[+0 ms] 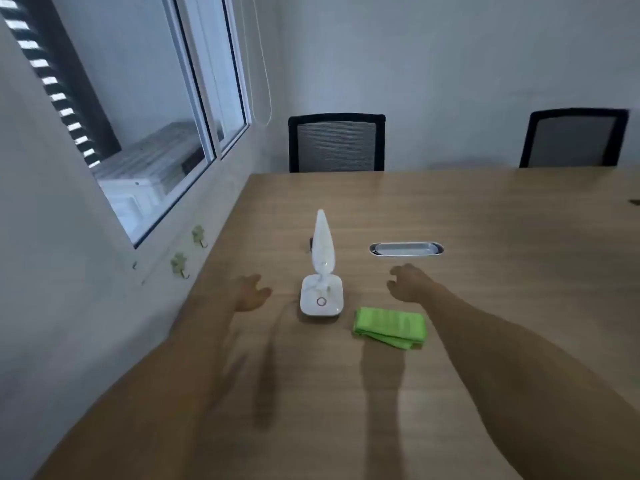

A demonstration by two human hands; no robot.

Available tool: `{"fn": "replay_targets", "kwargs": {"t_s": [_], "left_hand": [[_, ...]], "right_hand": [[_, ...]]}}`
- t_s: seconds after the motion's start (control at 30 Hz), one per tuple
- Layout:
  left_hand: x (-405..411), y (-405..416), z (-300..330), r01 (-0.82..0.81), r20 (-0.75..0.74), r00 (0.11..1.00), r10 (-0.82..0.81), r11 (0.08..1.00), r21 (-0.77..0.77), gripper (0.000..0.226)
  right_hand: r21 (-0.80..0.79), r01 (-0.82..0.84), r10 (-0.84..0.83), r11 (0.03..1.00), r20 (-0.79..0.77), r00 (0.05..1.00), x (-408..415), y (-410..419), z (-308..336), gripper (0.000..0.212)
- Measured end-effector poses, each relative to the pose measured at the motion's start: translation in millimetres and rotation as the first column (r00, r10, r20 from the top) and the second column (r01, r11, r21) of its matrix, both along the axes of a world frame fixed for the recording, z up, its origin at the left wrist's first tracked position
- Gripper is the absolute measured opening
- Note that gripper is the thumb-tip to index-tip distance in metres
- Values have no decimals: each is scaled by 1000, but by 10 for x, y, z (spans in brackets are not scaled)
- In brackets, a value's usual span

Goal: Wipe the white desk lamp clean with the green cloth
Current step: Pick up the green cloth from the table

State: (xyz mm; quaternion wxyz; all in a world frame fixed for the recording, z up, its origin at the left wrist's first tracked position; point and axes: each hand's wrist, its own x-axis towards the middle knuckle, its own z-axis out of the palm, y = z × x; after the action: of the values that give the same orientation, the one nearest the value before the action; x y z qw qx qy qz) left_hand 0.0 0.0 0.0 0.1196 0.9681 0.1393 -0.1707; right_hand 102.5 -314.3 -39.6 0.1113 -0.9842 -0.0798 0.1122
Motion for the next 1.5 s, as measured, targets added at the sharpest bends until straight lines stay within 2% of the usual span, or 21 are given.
{"fn": "replay_targets", "kwargs": {"t_s": [0.17,0.33,0.43,0.7,0.87,1.0,1.13,1.27,1.4,1.5], "left_hand": [[-289,-44,-694,-14,-120,993,10,999,-29,68],[-386,-63,-1112,-8,-87,996,6,1000,-29,67],[-450,-34,-1257,12,-91,996,-14,1000,-28,69],[-536,-132,-1343,42,-64,997,-40,999,33,71],[-533,-129,-1355,42,-57,998,-40,999,35,72],[-533,-142,-1365,38,-47,998,-36,998,46,72],[-544,-145,-1350,38,-65,997,-35,998,48,72],[-540,-126,-1372,38,-72,997,-35,998,41,72],[-513,-112,-1351,57,-104,993,-52,997,50,74],[-441,-72,-1243,87,-138,987,-80,995,42,71]], "right_hand": [[7,-3,3,1000,-54,999,-306,-21,-326,48],[-66,-74,70,995,-52,996,-382,1,-524,55],[-132,-89,78,987,-87,993,-403,21,-580,60],[-110,-94,76,990,-155,985,-382,59,-648,72],[-171,-66,65,983,-11,998,-410,97,-596,62],[-218,-70,82,974,44,996,-417,87,-557,57],[-246,-101,112,964,32,993,-425,81,-522,55],[-282,-168,154,945,-72,986,-445,102,-491,45],[-223,-134,121,966,-71,990,-505,76,-531,40],[-81,-44,36,996,-103,994,-541,59,-518,38]]}}
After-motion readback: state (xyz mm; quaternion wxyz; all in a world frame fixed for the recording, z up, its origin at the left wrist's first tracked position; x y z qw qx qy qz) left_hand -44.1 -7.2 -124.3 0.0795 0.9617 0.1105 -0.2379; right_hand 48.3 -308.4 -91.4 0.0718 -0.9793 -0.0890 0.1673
